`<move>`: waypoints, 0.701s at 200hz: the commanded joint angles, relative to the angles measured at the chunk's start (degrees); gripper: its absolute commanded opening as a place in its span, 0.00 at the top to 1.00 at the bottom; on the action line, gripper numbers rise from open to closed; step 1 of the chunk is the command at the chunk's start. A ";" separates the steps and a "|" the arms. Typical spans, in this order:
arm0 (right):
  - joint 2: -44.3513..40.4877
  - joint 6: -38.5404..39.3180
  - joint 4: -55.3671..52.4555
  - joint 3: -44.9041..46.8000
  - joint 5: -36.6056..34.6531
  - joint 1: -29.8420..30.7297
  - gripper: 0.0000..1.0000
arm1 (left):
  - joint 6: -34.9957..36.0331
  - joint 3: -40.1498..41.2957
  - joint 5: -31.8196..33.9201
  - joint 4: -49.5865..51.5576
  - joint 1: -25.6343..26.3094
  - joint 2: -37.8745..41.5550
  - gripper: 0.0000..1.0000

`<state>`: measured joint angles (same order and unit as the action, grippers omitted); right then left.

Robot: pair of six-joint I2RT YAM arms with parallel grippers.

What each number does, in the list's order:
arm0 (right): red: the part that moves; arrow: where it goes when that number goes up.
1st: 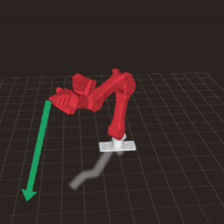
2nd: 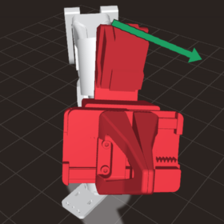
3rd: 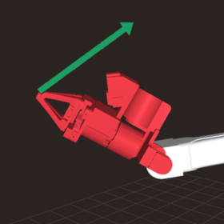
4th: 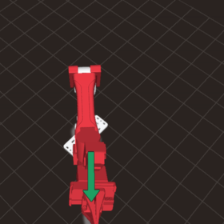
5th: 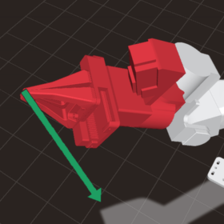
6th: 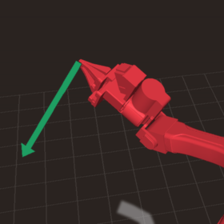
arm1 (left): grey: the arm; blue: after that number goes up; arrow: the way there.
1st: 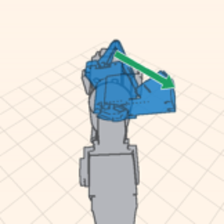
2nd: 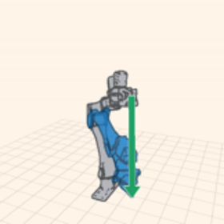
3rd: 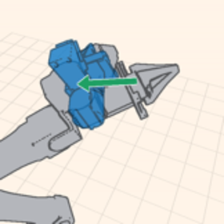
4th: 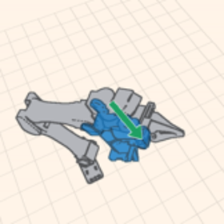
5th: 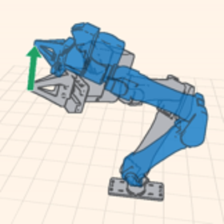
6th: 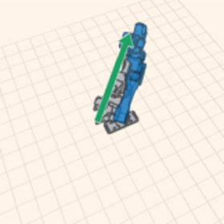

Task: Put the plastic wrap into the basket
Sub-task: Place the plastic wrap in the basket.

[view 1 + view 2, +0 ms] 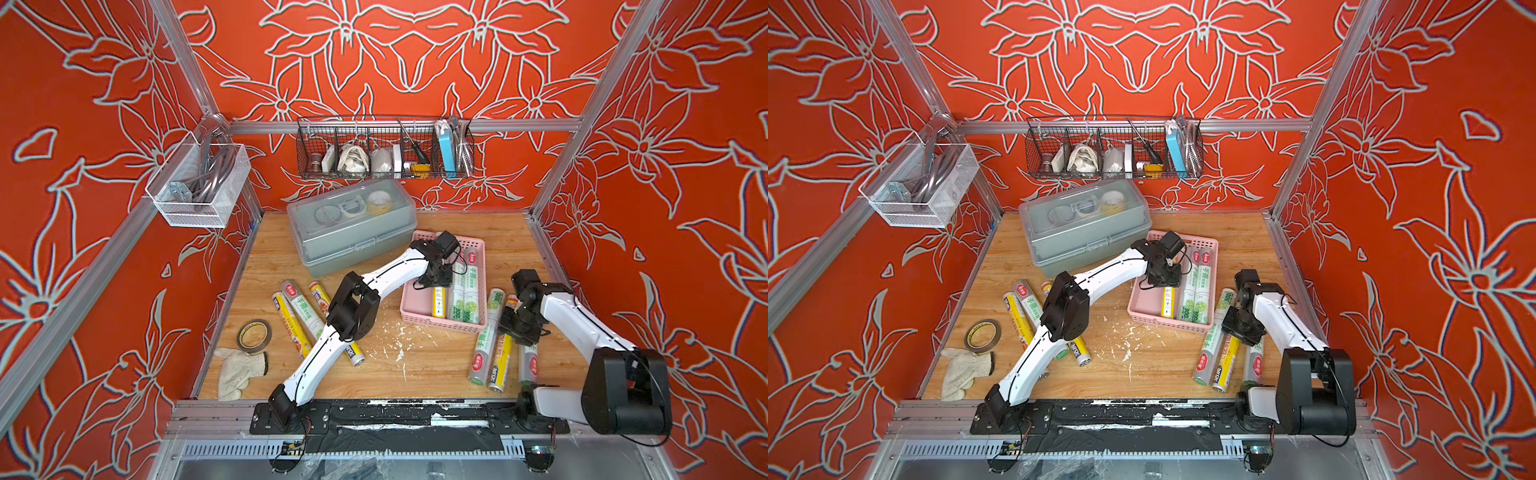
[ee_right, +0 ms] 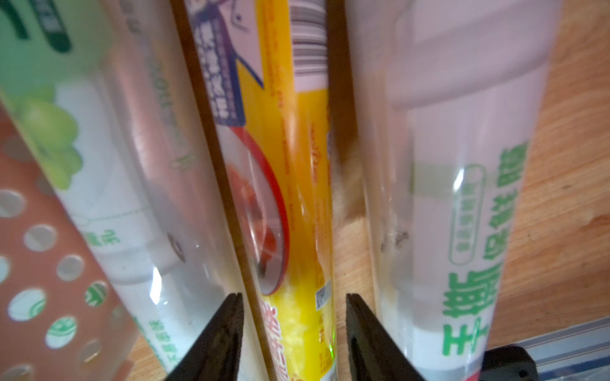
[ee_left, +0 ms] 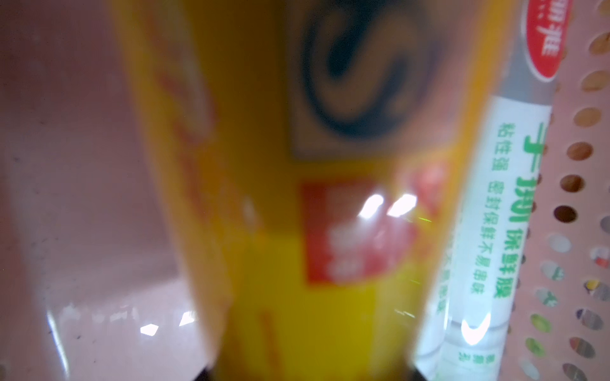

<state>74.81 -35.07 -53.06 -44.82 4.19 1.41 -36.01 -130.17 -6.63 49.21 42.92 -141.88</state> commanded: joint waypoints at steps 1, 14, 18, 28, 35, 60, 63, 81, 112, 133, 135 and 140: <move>-0.89 0.15 -0.67 0.51 0.38 -0.44 0.49 | -0.09 -2.29 -2.16 3.98 0.15 1.34 0.67; -0.74 0.20 -0.65 0.44 0.45 -0.45 0.49 | -0.12 -2.68 -2.48 4.19 0.15 0.48 0.66; -0.73 0.22 -0.64 0.43 0.39 -0.44 0.49 | -0.09 -2.91 -2.71 4.35 0.15 0.07 0.66; -0.75 0.22 -0.64 0.43 0.38 -0.44 0.49 | 0.06 -4.03 -3.22 4.93 0.23 -0.93 0.65; -0.73 0.23 -0.64 0.31 0.36 -0.44 0.49 | 0.09 -4.99 -3.51 5.73 0.24 -1.71 0.65; -0.58 0.25 -0.64 0.26 0.31 -0.44 0.49 | 0.32 -5.43 -3.13 6.28 0.81 -2.17 0.60; -0.60 0.23 -0.64 0.26 0.31 -0.44 0.49 | 0.29 -5.39 -3.12 6.05 0.85 -2.17 0.60; -0.62 0.21 -0.64 0.17 0.50 -0.51 0.49 | 0.33 -6.15 -2.83 5.72 0.85 -3.29 0.56; -0.88 0.39 -0.73 0.10 0.25 -0.44 0.50 | 0.46 -7.54 -2.33 5.86 0.90 -5.50 0.53; -0.77 0.40 -0.73 0.03 0.31 -0.44 0.49 | 0.63 -7.84 -1.31 5.81 0.94 -6.30 0.49; -0.73 0.43 -0.73 0.00 0.30 -0.44 0.50 | 0.71 -7.82 -1.17 5.76 0.94 -6.43 0.49; -0.71 0.48 -0.73 -0.04 0.38 -0.46 0.49 | 0.73 -7.90 -0.88 5.67 0.94 -6.50 0.48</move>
<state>74.81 -35.03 -53.06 -44.82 4.19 1.41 -35.88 -136.84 -8.05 54.02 43.16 -146.45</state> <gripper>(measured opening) 0.505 0.508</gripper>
